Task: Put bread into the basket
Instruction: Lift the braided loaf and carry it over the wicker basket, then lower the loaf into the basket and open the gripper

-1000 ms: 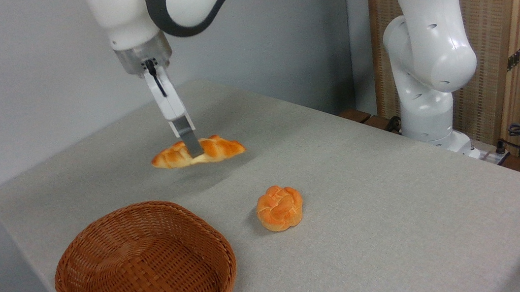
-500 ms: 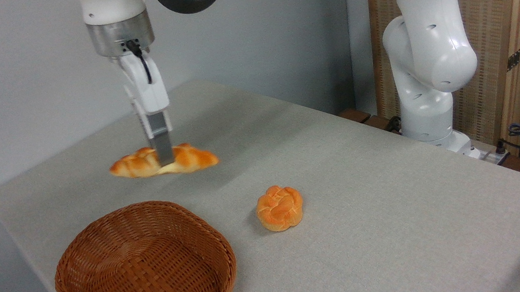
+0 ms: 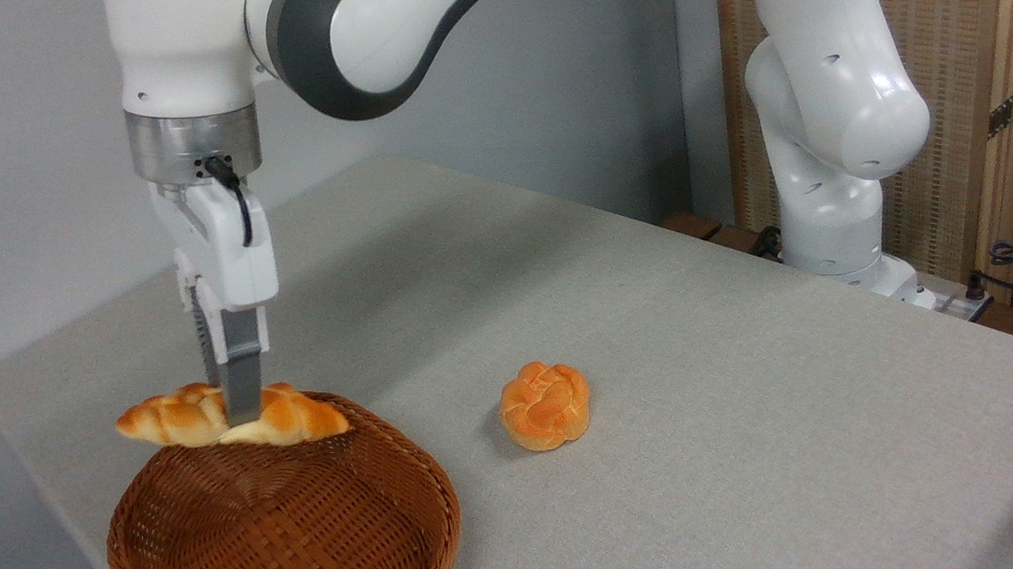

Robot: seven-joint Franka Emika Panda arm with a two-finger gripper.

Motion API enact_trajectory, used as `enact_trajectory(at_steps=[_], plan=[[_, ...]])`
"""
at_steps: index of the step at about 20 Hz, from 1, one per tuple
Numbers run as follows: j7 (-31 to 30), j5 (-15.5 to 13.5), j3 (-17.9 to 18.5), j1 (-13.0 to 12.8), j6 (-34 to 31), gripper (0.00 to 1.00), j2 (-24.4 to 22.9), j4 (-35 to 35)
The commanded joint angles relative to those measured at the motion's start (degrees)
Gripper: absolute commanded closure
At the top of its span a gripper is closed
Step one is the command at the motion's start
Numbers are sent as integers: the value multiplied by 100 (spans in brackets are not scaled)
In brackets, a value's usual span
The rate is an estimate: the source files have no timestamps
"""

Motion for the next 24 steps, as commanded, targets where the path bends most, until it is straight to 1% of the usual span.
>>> enact_trajectory(at_steps=[1,4,18,22,24], plan=[[-62,-21,44,-39,218,8,156,123],[-62,-21,36,-39,218,4,200,115],[-88,-21,27,-39,218,4,183,115],[-237,-4,88,-22,130,4,-107,115],[-325,31,220,-30,-176,4,-283,115]])
